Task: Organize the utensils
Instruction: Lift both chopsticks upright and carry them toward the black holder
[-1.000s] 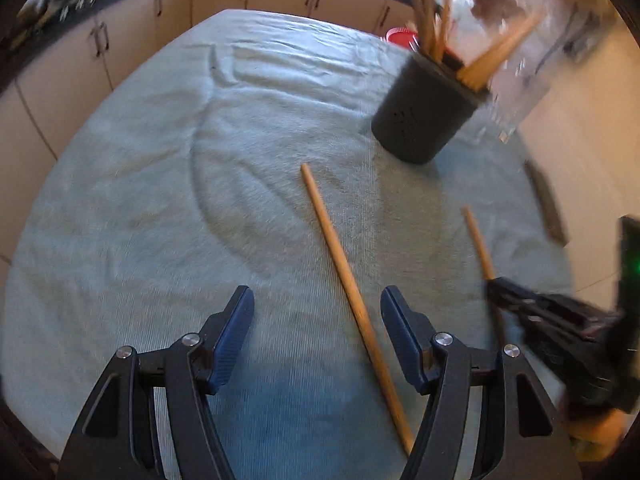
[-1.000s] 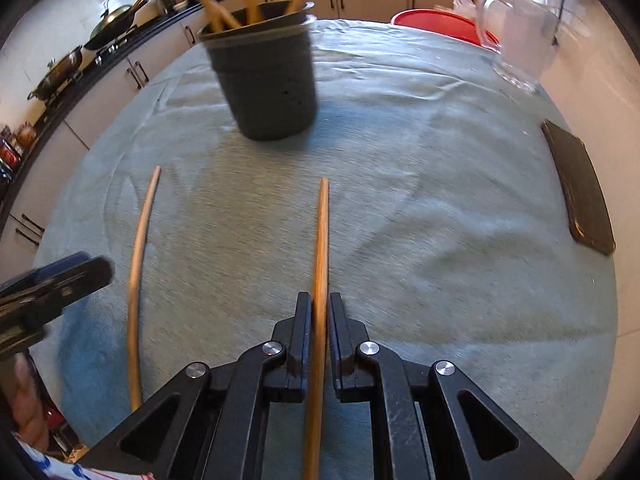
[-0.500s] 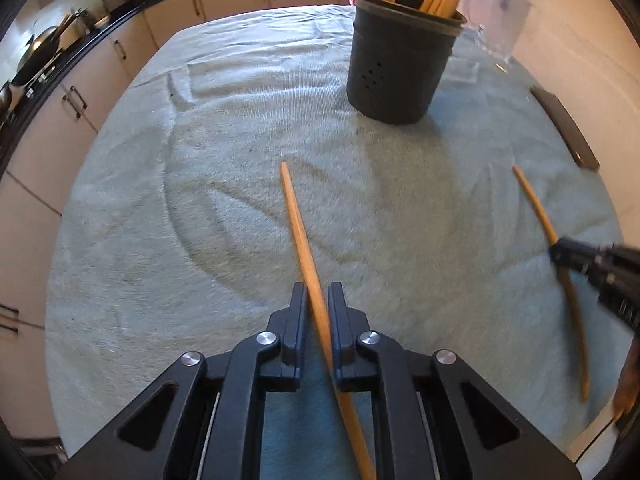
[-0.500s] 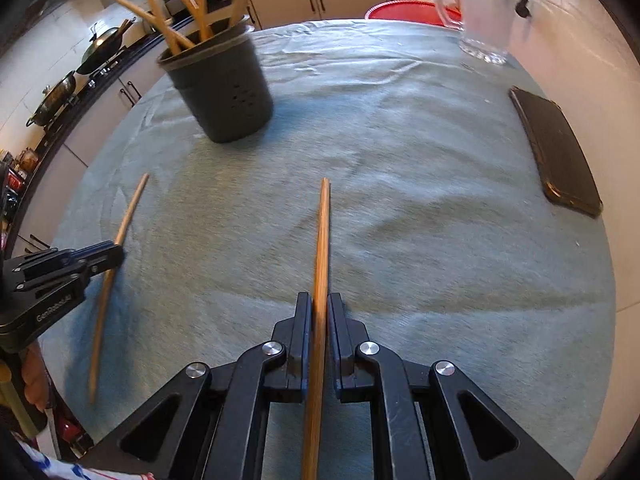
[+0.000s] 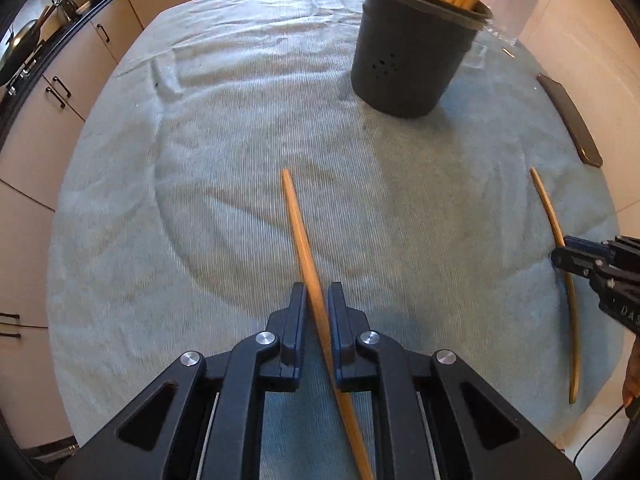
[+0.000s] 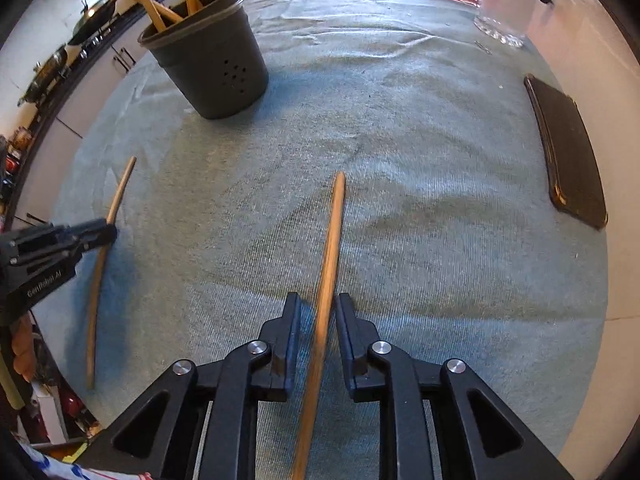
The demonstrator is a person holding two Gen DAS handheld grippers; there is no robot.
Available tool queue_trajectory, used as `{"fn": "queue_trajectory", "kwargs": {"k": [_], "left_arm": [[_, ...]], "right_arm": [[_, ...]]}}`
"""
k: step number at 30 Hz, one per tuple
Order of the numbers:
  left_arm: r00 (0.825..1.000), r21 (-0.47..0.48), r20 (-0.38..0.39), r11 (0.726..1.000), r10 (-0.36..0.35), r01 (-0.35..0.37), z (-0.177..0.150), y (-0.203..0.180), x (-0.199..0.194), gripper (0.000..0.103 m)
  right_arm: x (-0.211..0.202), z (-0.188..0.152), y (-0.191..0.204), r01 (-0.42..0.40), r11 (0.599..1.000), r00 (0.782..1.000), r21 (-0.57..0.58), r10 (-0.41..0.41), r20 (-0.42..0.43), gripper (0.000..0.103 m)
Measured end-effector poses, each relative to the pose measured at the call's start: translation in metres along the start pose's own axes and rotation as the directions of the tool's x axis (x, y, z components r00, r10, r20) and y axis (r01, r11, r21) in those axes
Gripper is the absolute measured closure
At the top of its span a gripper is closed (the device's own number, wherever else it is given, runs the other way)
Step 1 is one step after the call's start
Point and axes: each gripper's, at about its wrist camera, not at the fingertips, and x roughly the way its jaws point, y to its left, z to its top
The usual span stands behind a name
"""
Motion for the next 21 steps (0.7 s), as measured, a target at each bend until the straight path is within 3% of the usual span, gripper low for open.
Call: {"fn": "queue_trajectory", "kwargs": {"k": [9, 10, 15, 21], "left_arm": [[0.998, -0.016, -0.044, 0.999, -0.04, 0.039, 0.013, 0.008, 0.005, 0.093], [0.998, -0.009, -0.046, 0.999, -0.042, 0.042, 0.015, 0.008, 0.006, 0.093], [0.999, -0.027, 0.004, 0.998, -0.053, 0.053, 0.019, 0.01, 0.004, 0.097], [0.977, -0.074, 0.201, 0.994, -0.066, 0.083, -0.003, 0.021, -0.047, 0.097]], "right_arm": [[0.012, 0.027, 0.02, 0.065, 0.988, 0.991, -0.137, -0.08, -0.108, 0.084], [0.012, 0.028, 0.022, 0.065, 0.988, 0.991, -0.142, -0.081, -0.106, 0.089], [0.007, 0.017, 0.027, 0.065, 0.986, 0.998, -0.151, -0.068, -0.01, 0.096], [-0.026, -0.009, 0.026, 0.011, 0.996, 0.987, -0.089, 0.004, 0.161, 0.096]]}}
